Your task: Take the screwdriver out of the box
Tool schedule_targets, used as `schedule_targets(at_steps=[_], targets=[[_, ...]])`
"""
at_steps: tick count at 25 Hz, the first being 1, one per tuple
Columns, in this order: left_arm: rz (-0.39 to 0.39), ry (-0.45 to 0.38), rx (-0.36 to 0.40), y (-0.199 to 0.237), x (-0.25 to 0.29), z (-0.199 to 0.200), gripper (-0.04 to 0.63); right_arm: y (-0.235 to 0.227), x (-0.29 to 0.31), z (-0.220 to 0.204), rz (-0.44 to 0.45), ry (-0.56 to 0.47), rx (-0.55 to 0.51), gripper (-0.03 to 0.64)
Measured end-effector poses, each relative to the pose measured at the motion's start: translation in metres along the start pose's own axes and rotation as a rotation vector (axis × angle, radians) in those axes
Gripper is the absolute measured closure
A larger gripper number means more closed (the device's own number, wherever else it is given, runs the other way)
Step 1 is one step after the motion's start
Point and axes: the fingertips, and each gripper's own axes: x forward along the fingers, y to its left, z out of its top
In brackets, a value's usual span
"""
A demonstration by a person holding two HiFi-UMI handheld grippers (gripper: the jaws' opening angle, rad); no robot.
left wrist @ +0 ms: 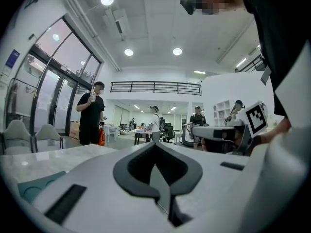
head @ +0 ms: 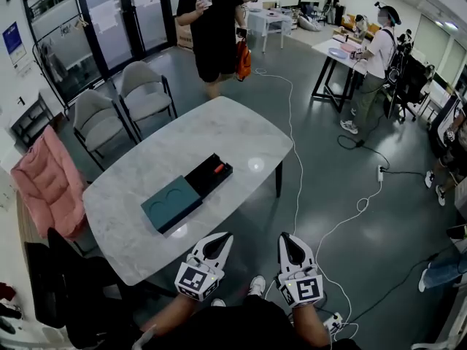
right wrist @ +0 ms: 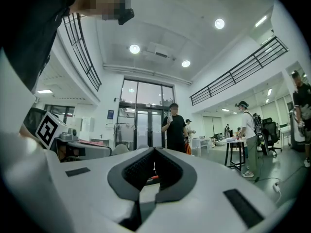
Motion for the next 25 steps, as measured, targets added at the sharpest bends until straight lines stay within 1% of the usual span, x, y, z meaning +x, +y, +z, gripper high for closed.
schedule_targets(at_steps=[4,7,12,15,18,22,25], targets=[[0.024,0.010,0.004,0.001,0.027,0.005,0.591,-0.023,0.015,-0.001,0.031,-0.006,0.017,0.594],[0.032,0.018,0.014,-0.001,0.042,0.001,0.591,-0.036,0.022,-0.005,0.052,-0.015,0.031,0.594],[0.075,0.033,0.028,-0.003,0.064,0.006,0.591,-0.061,0.029,-0.009,0.090,-0.008,0.059,0.594],[0.100,0.042,0.020,-0.006,0.074,0.002,0.591,-0.073,0.032,-0.015,0.123,0.005,0.067,0.594],[0.120,0.048,0.017,-0.009,0.082,0.002,0.591,-0.078,0.038,-0.015,0.164,0.010,0.077,0.594],[0.137,0.049,-0.024,-0.007,0.087,-0.001,0.591,-0.080,0.047,-0.017,0.199,0.012,0.093,0.594],[0.174,0.038,-0.012,0.005,0.089,0.002,0.591,-0.083,0.058,-0.021,0.214,0.007,0.101,0.594]])
